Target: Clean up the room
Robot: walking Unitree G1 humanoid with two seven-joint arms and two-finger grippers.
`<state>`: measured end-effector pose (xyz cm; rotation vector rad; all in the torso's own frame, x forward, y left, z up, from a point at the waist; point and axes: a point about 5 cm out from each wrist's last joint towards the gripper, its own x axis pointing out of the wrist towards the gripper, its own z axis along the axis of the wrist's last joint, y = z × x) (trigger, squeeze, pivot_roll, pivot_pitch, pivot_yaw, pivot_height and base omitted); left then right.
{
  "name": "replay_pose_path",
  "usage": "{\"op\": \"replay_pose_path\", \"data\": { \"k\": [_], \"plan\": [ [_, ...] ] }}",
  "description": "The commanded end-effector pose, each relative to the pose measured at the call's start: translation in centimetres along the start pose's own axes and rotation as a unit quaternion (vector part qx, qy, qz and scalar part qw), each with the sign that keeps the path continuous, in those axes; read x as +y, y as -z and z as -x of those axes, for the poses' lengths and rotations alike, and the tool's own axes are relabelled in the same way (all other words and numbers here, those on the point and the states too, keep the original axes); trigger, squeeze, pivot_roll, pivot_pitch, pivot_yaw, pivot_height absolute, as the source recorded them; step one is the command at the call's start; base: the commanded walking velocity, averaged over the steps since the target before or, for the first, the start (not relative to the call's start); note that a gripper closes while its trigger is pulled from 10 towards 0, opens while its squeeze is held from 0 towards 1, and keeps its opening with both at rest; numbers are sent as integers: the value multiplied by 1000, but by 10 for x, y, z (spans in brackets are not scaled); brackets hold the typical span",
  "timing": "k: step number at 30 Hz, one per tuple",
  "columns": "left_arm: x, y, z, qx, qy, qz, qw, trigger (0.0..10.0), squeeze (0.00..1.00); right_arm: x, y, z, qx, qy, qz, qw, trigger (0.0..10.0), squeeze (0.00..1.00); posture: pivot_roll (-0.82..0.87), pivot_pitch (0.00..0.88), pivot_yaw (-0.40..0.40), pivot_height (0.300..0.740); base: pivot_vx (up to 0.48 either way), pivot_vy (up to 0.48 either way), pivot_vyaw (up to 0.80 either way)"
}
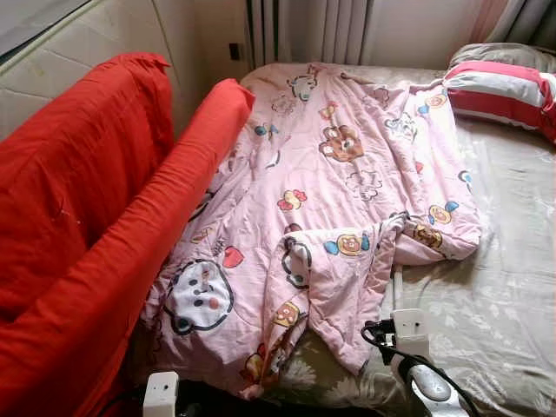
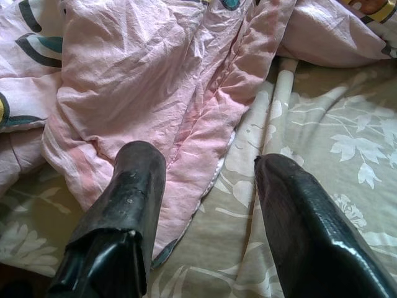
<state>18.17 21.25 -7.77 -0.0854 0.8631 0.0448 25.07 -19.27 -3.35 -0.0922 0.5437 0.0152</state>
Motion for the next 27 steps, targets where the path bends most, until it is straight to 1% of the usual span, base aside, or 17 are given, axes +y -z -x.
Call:
{"op": "replay_pose_path", "data": {
  "k": [1, 5, 6, 7, 16, 19, 20, 25, 27],
  "plan": [
    [3, 9, 3, 12, -6, 5, 1000, 10000, 0, 1, 7, 3, 11, -2, -2, 1000, 10000, 0, -85, 162, 23, 738, 0, 0, 0],
    [3, 9, 3, 11, -5, 5, 1000, 10000, 0, 1, 6, 2, 9, -3, -2, 1000, 10000, 0, -84, 162, 22, 738, 0, 0, 0],
    [3, 8, 3, -3, -7, 20, 1000, 10000, 0, 3, 7, 2, 13, -8, 9, 1000, 10000, 0, -83, 186, 18, 738, 0, 0, 0],
    [3, 8, 3, -7, -7, 24, 1000, 10000, 0, 3, 7, 2, 14, -10, 12, 1000, 10000, 0, -83, 186, 18, 738, 0, 0, 0],
    [2, 8, 3, -9, -6, 28, 1000, 10000, 0, 8, 5, 0, 17, -9, 12, 1000, 10000, 0, -81, 190, 17, 738, 0, 0, 0],
    [2, 8, 3, -11, -5, 30, 999, 10000, 0, 11, 5, 0, 20, -9, 11, 1000, 10000, 0, -81, 190, 16, 719, 0, 0, 0],
    [2, 8, 3, -11, -5, 30, 999, 10000, 0, 11, 5, 0, 20, -9, 11, 1000, 10000, 0, -81, 190, 16, 719, 0, 0, 0],
    [2, 8, 3, -12, -4, 30, 999, 10000, 0, 12, 5, 0, 21, -12, 12, 1000, 10000, 0, -80, 190, 16, 679, 0, 0, 0],
    [2, 8, 3, -12, -4, 31, 999, 10000, 0, 13, 5, 0, 20, -14, 13, 1000, 10000, 0, -80, 192, 16, 669, 0, 0, 0]
  ]
}}
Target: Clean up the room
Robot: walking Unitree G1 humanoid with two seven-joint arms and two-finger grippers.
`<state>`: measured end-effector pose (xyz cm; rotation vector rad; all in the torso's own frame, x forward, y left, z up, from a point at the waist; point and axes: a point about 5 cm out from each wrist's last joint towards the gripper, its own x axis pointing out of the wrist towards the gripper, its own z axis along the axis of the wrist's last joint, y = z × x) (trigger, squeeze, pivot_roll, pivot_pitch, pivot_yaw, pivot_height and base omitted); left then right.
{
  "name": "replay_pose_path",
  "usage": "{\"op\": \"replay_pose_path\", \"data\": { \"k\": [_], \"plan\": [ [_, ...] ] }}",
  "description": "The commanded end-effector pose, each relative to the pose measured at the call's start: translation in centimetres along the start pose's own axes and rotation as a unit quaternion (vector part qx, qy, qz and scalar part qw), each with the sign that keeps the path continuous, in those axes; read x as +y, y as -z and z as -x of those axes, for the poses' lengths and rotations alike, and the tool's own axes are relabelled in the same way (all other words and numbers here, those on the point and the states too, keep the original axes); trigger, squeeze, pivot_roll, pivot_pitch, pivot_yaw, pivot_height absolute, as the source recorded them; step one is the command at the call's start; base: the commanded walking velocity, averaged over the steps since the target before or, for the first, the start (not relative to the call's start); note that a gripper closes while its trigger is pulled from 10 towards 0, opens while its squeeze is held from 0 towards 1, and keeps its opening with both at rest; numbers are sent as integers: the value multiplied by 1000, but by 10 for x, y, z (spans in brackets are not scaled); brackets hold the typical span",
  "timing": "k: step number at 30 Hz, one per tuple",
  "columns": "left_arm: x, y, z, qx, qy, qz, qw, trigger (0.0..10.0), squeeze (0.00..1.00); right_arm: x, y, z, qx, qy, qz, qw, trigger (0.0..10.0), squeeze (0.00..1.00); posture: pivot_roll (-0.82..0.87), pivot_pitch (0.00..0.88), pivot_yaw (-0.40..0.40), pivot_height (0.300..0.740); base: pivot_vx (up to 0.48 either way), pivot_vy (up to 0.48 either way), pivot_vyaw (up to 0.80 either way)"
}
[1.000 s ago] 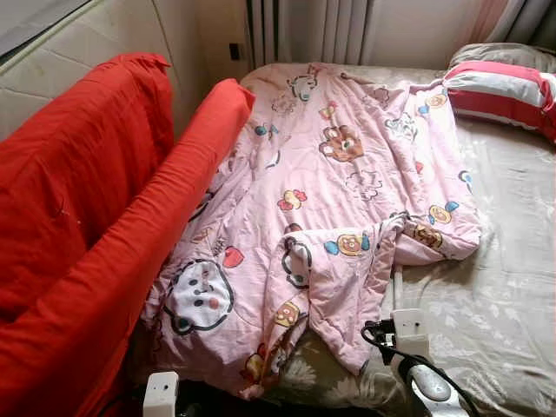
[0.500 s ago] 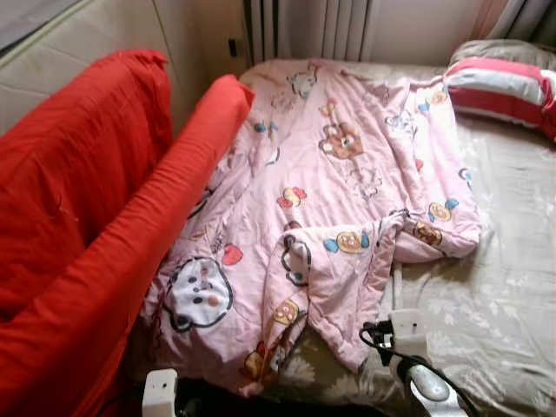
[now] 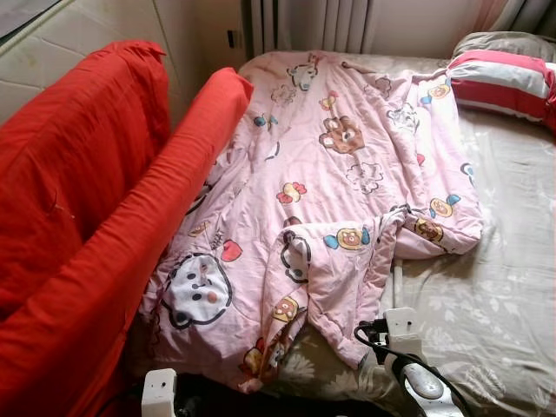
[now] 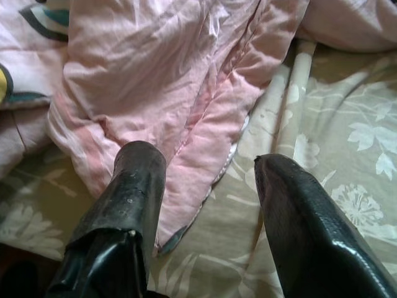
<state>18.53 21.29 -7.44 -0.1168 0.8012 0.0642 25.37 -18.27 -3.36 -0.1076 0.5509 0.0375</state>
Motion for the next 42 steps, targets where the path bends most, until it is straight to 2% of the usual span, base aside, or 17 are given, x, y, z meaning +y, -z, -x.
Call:
{"op": "replay_pose_path", "data": {
  "k": [1, 22, 28, 42],
  "plan": [
    [2, 12, 4, 19, -4, 13, 1000, 10000, 0, 3, 8, 2, 16, -6, 3, 1000, 10000, 0, -80, 192, 16, 665, 0, 0, 0],
    [3, 12, 4, 18, -3, 14, 1000, 10000, 0, 5, 12, 3, 29, -4, 11, 1000, 10000, 0, -78, 199, 18, 665, 0, 0, 0],
    [3, 12, 4, 18, -3, 14, 1000, 10000, 0, 8, 8, 2, 17, -10, 13, 1000, 10000, 0, -76, 197, 18, 628, 0, 0, 0],
    [2, 12, 4, 17, 2, 17, 1000, 10000, 0, 9, 5, 1, 8, -12, 11, 1000, 10000, 0, -78, 192, 20, 628, 0, 0, 0]
  ]
}}
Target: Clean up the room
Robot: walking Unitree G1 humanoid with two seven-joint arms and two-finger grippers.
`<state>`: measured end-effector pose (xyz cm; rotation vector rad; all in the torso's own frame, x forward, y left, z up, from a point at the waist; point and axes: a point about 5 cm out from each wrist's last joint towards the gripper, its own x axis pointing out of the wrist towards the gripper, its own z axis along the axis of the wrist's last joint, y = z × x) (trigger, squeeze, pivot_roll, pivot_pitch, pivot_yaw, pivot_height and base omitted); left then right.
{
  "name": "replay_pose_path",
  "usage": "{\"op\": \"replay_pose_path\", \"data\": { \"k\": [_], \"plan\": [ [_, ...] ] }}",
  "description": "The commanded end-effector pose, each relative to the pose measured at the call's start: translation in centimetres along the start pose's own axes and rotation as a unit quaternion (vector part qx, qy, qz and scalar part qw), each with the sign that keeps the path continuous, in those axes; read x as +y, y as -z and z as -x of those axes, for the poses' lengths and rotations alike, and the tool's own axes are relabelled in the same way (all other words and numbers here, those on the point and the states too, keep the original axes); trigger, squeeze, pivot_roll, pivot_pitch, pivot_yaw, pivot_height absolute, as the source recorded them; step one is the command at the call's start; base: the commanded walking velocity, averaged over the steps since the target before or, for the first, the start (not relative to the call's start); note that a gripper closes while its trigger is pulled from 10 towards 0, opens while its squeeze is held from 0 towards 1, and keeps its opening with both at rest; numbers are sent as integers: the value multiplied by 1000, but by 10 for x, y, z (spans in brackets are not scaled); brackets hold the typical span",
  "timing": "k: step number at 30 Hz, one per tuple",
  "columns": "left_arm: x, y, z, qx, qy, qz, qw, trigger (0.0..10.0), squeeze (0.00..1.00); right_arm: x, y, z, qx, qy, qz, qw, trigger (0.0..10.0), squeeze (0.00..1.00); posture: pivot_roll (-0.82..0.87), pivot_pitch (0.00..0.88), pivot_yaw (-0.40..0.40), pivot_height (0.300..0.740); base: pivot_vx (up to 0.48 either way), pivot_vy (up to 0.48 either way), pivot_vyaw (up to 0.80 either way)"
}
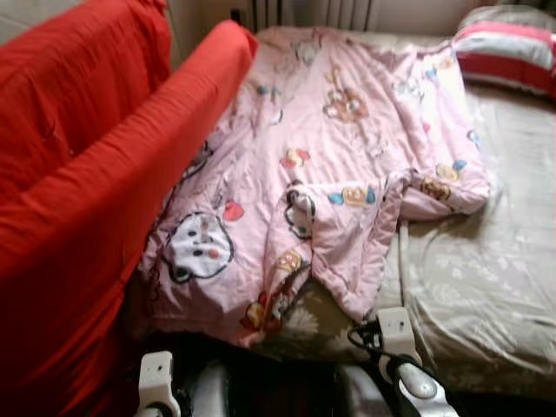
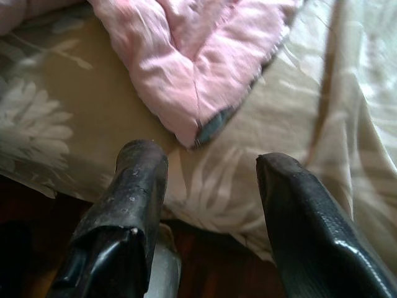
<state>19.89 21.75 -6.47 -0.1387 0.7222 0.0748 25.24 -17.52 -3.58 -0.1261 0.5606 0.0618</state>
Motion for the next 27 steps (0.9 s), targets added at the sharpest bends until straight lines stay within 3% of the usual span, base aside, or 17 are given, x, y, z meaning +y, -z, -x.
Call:
{"op": "replay_pose_path", "data": {
  "k": [1, 4, 8, 27],
  "plan": [
    [1, 28, 9, 56, 0, 4, 998, 10000, 0, 2, 3, 1, 3, -6, 4, 1000, 10000, 0, -78, 190, 21, 628, 0, 0, 0],
    [0, 28, 9, 56, 3, 5, 998, 10000, 0, 3, 2, 1, -3, -14, 10, 1000, 10000, 0, -77, 188, 21, 628, 0, 0, 0],
    [0, 28, 9, 58, 8, 5, 998, 10000, 0, 4, 3, 2, -3, -21, 11, 1000, 10000, 0, -79, 182, 22, 628, 62, 0, 800],
    [0, 28, 9, 58, 11, 6, 998, 10000, 0, 2, 1, 1, -8, -6, -3, 1000, 10000, 0, -81, 181, 25, 628, 259, 0, 0]
  ]
}}
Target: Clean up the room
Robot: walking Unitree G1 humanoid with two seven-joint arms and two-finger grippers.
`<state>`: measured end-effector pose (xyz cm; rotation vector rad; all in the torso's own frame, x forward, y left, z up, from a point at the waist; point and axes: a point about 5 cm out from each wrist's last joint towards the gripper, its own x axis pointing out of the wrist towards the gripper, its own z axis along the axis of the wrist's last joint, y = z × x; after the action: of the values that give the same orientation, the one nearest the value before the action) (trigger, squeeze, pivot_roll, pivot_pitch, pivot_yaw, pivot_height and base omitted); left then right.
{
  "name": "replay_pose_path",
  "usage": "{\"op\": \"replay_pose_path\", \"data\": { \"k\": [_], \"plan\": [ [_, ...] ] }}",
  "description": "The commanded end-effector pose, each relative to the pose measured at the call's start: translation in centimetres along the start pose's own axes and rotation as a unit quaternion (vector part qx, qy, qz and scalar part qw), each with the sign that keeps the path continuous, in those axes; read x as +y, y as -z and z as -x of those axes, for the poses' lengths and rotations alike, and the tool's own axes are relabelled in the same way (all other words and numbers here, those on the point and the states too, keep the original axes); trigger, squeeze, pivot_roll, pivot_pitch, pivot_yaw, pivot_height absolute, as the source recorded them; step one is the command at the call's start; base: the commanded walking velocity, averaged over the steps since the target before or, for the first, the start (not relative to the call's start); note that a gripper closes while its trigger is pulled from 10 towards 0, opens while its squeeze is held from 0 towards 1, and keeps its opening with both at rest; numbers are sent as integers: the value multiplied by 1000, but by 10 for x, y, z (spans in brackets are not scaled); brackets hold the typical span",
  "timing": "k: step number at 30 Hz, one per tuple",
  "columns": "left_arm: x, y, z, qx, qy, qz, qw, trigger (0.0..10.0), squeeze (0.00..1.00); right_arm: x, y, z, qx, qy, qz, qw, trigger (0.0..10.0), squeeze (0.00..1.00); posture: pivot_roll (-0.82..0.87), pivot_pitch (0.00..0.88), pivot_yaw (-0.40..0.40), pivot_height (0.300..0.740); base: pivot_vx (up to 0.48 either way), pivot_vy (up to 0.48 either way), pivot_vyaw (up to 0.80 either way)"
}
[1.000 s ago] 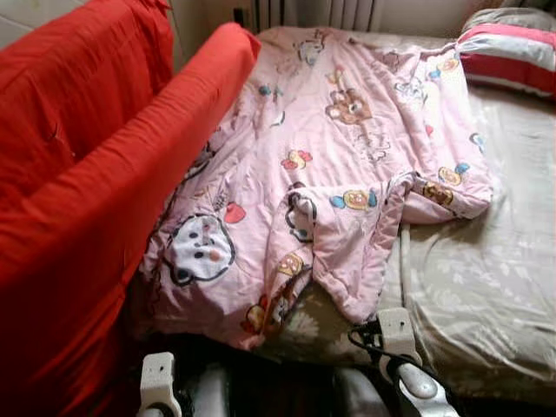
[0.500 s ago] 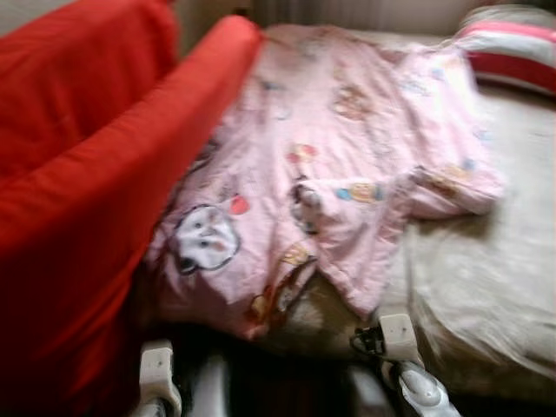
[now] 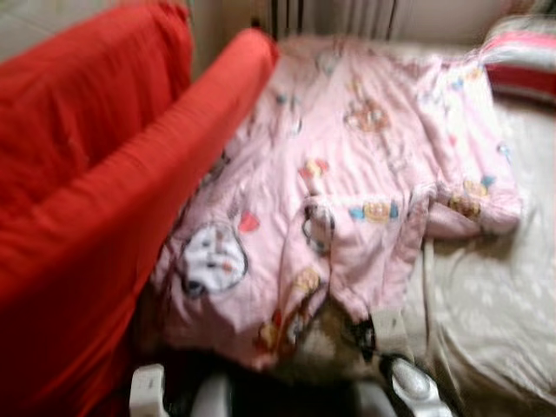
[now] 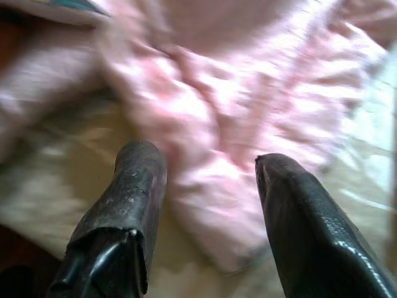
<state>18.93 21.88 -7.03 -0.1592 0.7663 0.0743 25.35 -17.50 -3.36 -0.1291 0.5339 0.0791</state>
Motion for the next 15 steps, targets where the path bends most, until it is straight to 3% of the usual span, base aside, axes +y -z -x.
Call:
{"op": "replay_pose_path", "data": {
  "k": [1, 5, 10, 14, 15],
  "plan": [
    [-3, 18, 4, 36, 9, -3, 999, 10000, 0, 2, 3, 1, 5, 1, -7, 1000, 10000, 0, -81, 181, 25, 628, 285, 0, 0],
    [-2, 18, 4, 36, 8, -5, 999, 10000, 0, 1, 3, 1, 4, 2, -9, 1000, 10000, 0, -81, 183, 25, 628, 278, 0, 0],
    [-2, 18, 4, 37, 6, -5, 999, 10000, 0, 2, 5, 1, 17, -4, -4, 1000, 10000, 0, -80, 187, 25, 628, 0, 0, 0],
    [-2, 18, 4, 38, 6, -7, 999, 10000, 0, 7, 16, 3, 53, -22, 41, 998, 10000, 0, -79, 189, 25, 628, 0, 0, 0],
    [-2, 18, 4, 38, 6, -7, 999, 10000, 0, 7, 16, 4, 54, -19, 34, 998, 10000, 0, -73, 192, 25, 628, 0, 0, 0]
  ]
}}
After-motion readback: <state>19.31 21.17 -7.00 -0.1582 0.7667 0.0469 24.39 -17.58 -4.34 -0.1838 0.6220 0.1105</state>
